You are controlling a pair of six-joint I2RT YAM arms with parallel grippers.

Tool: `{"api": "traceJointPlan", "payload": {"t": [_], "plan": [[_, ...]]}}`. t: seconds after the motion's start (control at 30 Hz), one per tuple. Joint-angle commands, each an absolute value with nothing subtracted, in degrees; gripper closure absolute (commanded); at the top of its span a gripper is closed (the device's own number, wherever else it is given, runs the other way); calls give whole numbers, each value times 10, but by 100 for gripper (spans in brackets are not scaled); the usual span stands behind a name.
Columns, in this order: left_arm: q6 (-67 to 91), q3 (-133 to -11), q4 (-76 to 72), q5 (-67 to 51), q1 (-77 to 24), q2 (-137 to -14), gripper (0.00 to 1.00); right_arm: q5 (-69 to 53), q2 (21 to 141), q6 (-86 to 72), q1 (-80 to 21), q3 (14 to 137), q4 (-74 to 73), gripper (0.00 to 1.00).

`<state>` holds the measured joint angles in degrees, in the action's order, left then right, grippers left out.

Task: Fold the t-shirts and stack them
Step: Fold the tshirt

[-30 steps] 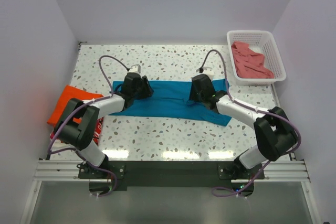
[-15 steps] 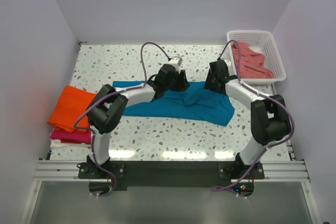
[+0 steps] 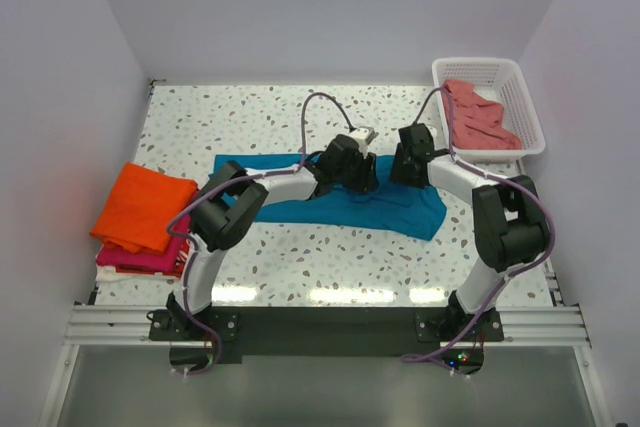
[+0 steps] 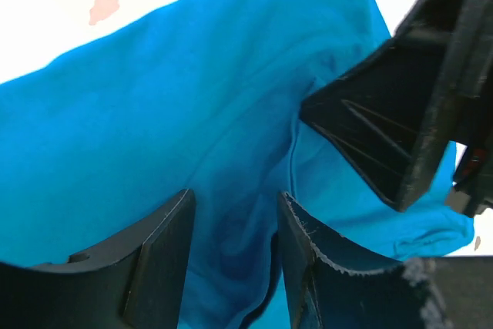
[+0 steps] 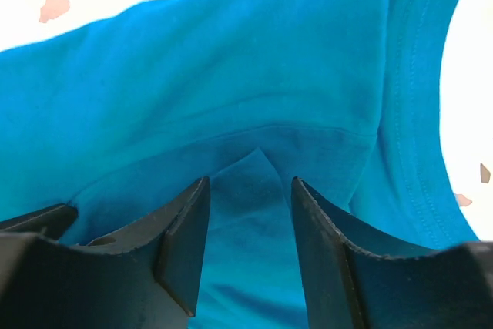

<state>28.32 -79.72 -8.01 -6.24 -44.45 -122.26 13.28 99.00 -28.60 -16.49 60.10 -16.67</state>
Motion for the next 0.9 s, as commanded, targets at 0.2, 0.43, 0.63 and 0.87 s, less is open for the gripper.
{"api": "traceJointPlan", "payload": {"t": [0.2, 0.43, 0.63, 0.87], "plan": [[251, -787, -77, -87, -458, -1194, 50, 115, 948, -300, -164, 570, -139, 76], [235, -759, -76, -100, -461, -1175, 52, 98, 874, -312, -165, 528, -128, 99], [226, -738, -75, -108, -462, -1159, 54, 77, 810, -323, -172, 473, -120, 100], [210, -732, -47, -97, -462, -1142, 55, 83, 736, -327, -202, 405, -127, 100]]}}
